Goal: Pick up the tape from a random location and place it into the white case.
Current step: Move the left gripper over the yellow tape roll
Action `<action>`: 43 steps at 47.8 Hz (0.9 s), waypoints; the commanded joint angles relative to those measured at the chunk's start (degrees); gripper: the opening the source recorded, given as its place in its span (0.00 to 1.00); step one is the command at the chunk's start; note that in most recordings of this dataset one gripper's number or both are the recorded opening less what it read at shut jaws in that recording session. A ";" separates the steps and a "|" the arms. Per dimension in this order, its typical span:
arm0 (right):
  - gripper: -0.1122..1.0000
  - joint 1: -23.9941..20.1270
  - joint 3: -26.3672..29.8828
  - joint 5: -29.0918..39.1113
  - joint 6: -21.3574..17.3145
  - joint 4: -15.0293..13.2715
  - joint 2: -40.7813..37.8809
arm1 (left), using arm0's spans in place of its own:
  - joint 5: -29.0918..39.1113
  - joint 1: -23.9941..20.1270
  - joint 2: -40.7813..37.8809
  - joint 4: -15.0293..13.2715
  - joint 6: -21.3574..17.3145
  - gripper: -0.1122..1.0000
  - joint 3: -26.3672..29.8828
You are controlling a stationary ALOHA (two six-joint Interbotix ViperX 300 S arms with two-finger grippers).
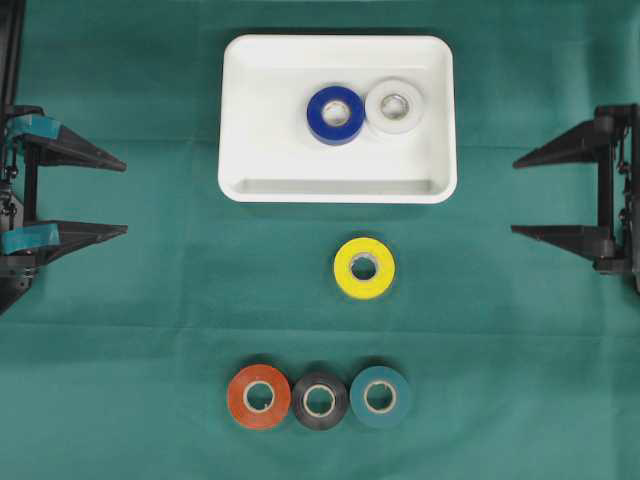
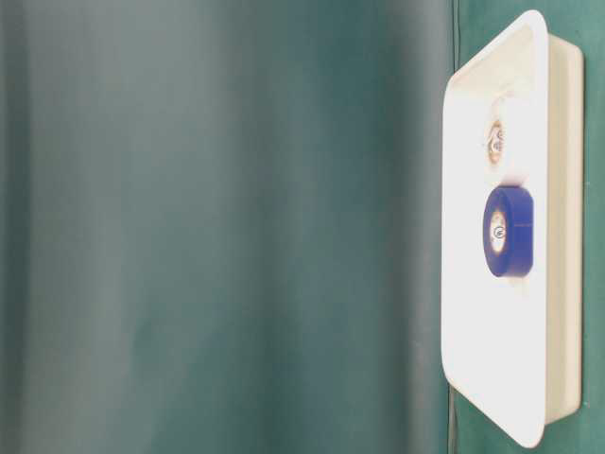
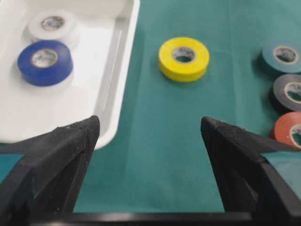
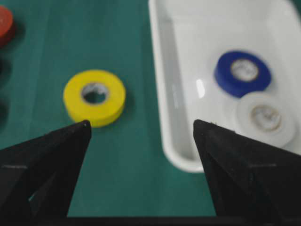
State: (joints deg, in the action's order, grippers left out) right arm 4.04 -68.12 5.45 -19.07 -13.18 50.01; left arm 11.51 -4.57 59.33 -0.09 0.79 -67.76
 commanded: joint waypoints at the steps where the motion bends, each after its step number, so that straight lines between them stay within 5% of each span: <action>1: 0.88 -0.18 -1.05 -2.64 -0.62 0.09 -0.09 | -0.26 0.18 -0.35 0.00 0.00 0.91 0.97; 27: 0.88 -0.09 -2.46 -5.19 -0.79 0.09 0.18 | -0.26 0.35 -0.79 0.00 0.44 0.91 0.88; 43: 0.88 -0.18 -1.93 -4.39 -0.70 0.09 0.18 | -0.35 8.88 -0.79 0.00 1.23 0.91 1.05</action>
State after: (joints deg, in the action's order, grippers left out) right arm 4.04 -71.37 1.05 -19.78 -13.18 50.36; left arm 11.51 1.93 59.06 -0.09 1.58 -67.76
